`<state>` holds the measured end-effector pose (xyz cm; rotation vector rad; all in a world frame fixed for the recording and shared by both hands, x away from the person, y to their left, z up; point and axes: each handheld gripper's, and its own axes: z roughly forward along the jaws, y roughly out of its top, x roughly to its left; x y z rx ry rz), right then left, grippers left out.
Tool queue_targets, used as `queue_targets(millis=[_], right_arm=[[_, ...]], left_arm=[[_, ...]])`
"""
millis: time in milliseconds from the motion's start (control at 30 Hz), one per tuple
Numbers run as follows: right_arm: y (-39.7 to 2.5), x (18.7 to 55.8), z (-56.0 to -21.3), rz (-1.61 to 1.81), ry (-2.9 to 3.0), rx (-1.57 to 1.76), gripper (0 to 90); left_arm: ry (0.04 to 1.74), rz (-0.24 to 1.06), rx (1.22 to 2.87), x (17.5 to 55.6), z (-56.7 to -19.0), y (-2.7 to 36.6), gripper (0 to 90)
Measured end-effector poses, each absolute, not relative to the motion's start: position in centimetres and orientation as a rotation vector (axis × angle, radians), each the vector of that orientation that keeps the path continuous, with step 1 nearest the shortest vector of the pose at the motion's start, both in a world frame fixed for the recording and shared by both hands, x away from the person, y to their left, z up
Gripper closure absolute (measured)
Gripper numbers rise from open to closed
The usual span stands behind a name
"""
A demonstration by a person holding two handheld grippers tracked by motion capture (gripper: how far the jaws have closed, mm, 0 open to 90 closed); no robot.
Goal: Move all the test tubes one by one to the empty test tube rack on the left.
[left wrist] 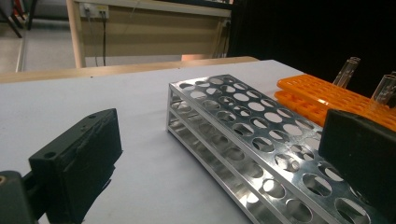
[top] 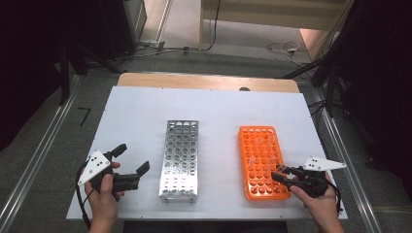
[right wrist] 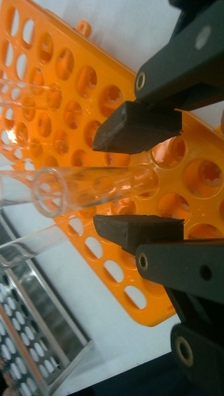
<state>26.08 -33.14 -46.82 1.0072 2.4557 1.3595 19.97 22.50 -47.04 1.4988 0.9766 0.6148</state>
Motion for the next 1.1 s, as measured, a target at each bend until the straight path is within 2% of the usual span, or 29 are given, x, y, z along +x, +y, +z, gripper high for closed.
queue_targets(millis=[100, 367, 600, 1100], right_arm=[[-33.0, 26.0, -46.9, 1.349, 2.474, 0.977, 64.3], [-32.7, 25.8, -47.1, 1.281, 2.454, 0.934, 73.4], [-32.8, 26.0, -46.9, 1.284, 2.458, 0.954, 74.0], [-33.7, 25.0, -43.1, 1.398, 2.354, 0.966, 74.2]], left_arm=[[0.978, 0.613, 1.499, 20.0, -47.0, 22.5, 0.0], [0.978, 0.612, 1.508, 20.0, -47.0, 22.5, 0.0], [0.973, 0.614, 1.524, 20.0, -47.0, 22.2, 0.0], [0.931, 0.635, 1.544, 19.5, -45.6, 20.5, 0.0]])
